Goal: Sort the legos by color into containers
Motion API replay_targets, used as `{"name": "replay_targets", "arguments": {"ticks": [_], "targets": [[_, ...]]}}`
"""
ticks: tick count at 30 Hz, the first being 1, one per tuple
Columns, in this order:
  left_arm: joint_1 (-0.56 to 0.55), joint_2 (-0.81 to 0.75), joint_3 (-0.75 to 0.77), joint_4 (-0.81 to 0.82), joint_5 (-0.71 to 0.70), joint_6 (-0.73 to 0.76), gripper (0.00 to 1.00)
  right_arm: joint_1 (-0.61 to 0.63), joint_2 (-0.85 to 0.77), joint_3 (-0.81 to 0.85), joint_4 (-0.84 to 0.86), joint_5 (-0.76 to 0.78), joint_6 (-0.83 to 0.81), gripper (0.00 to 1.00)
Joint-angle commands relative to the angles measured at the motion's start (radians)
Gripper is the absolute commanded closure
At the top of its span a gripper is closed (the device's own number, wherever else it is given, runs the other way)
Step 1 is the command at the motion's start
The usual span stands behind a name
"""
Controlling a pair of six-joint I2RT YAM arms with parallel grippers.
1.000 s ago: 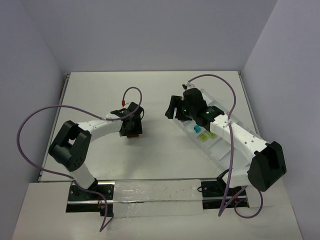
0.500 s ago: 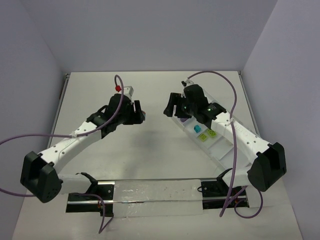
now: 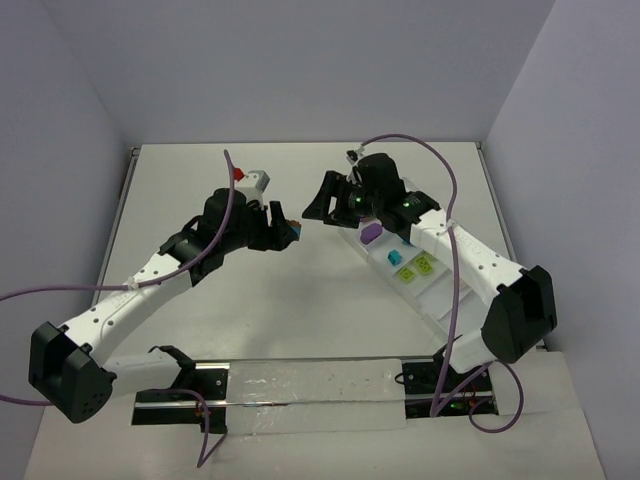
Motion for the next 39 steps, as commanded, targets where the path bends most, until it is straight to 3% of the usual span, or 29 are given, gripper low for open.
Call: {"name": "replay_targets", "arguments": {"ticks": [1, 22, 27, 30, 32, 37, 39], "targets": [[-0.005, -0.041, 0.003, 0.067, 0.046, 0.014, 1.0, 0.002, 0.044, 0.061, 0.075, -0.069, 0.066, 0.26], [-0.005, -0.027, -0.005, 0.082, 0.07, 0.007, 1.0, 0.025, 0.062, 0.043, 0.167, -0.145, 0.104, 0.28], [-0.005, -0.016, 0.008, 0.084, 0.077, 0.011, 1.0, 0.041, 0.116, 0.068, 0.152, -0.189, 0.08, 0.33], [-0.005, -0.008, 0.011, 0.086, 0.078, 0.013, 1.0, 0.041, 0.124, 0.057, 0.179, -0.205, 0.093, 0.42], [-0.005, -0.002, 0.009, 0.088, 0.079, 0.013, 1.0, 0.042, 0.115, 0.046, 0.191, -0.198, 0.096, 0.54], [-0.005, 0.0, 0.002, 0.098, 0.078, 0.01, 1.0, 0.043, 0.093, 0.032, 0.182, -0.166, 0.09, 0.98], [-0.005, -0.002, -0.001, 0.099, 0.083, 0.007, 1.0, 0.042, 0.087, 0.028, 0.18, -0.154, 0.091, 1.0]]}}
